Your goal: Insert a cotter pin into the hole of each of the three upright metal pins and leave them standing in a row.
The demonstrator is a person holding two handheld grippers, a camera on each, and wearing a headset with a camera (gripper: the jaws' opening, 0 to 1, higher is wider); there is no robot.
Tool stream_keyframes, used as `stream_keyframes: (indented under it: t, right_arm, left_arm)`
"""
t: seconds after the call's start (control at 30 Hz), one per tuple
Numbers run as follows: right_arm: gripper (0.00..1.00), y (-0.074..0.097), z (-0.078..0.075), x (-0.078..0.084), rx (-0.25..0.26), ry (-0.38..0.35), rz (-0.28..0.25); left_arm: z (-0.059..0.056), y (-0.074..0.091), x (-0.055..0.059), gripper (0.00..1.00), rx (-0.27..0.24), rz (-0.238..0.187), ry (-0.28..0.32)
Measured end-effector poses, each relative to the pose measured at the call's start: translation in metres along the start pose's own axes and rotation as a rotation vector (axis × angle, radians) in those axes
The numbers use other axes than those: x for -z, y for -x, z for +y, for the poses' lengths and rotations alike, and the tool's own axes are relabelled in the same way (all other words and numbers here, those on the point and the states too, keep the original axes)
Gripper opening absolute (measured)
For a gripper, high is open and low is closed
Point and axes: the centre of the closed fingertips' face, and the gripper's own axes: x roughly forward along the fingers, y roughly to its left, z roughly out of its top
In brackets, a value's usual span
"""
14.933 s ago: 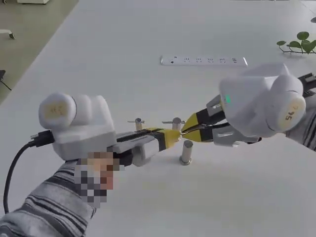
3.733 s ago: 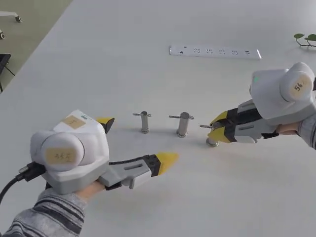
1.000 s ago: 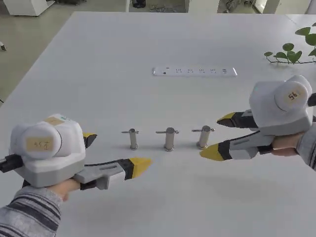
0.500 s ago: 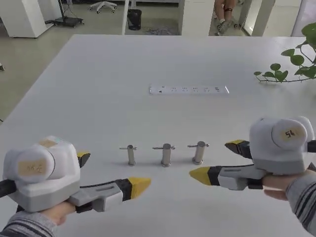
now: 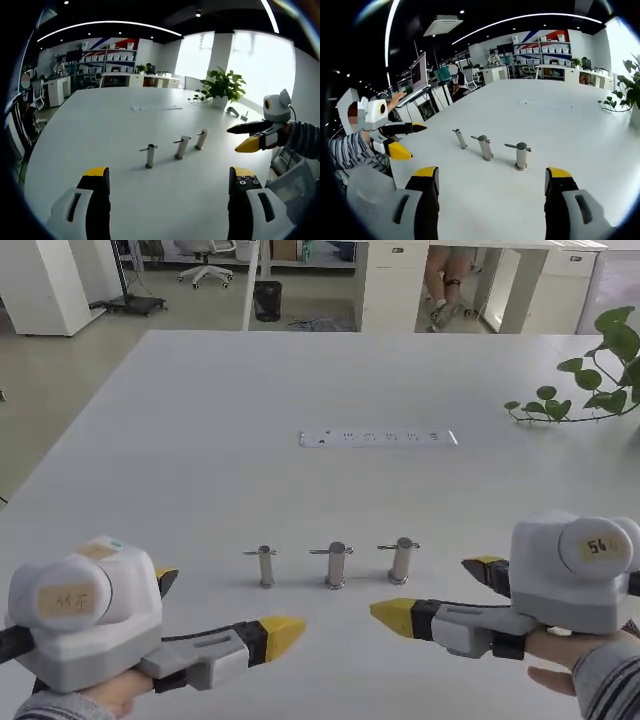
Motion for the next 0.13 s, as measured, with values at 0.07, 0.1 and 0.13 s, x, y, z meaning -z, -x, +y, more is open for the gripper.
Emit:
stream_keyframes:
  t: [0.07, 0.1, 0.13]
  right_arm:
    - [0.86, -0.0003, 0.0000, 0.0020, 0.006, 0.020, 0.011]
    - [0.86, -0.0003, 0.0003, 0.0025, 0.003, 0.020, 0.014]
    - [0.86, -0.0001, 0.0015, 0.0035, 0.001, 0.015, 0.017]
  left_arm:
    - [-0.0009, 0.0001, 0.0014, 0.99, 0.002, 0.005, -0.001]
    - [-0.0013, 0.0002, 0.0018, 0.99, 0.002, 0.007, -0.001]
    - [-0.0013, 0.0004, 0.0025, 0.99, 0.000, 0.009, -0.002]
